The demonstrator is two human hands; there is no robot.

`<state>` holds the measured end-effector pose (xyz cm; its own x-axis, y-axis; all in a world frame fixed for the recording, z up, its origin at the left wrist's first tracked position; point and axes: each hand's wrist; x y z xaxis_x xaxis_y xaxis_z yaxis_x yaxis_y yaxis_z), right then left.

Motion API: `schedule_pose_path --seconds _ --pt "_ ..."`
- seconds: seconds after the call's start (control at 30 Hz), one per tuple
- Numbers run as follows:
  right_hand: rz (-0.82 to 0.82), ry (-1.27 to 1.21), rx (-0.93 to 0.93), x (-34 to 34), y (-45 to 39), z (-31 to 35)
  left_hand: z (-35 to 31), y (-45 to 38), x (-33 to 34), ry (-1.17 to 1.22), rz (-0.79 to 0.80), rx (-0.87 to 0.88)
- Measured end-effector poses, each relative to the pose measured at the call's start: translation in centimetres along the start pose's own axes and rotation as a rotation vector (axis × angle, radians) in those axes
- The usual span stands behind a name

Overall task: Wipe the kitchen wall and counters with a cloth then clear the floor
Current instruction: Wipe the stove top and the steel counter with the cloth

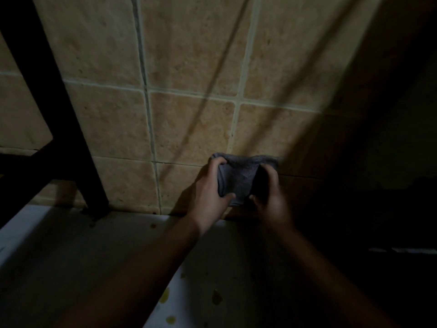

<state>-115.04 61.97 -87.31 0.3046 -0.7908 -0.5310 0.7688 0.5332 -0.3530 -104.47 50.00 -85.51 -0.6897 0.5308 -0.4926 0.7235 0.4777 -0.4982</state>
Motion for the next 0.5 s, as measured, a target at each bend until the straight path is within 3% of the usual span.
schedule_pose_path --seconds 0.17,0.3,0.4,0.5 --pt "0.019 0.007 0.148 0.5 0.3 0.6 -0.3 0.5 0.0 -0.051 0.092 -0.041" --pt "0.158 -0.047 0.387 0.0 2.3 0.7 -0.1 2.1 -0.7 -0.117 0.26 -0.092" --pt "0.303 0.168 0.442 -1.4 5.2 0.4 0.0 4.0 -1.0 -0.139 0.412 -0.106" --pt "0.347 0.234 0.513 -2.3 7.5 -0.5 0.0 6.5 -0.7 -0.102 0.477 -0.113"
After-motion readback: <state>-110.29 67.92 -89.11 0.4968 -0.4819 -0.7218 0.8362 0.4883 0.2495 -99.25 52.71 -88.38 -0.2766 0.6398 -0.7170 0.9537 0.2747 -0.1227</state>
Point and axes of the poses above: each hand's wrist, its own y-axis away from the middle knuckle, its own x-axis out of the palm, z = x × y, and after that the axes turned 9 degrees about x, right-handed
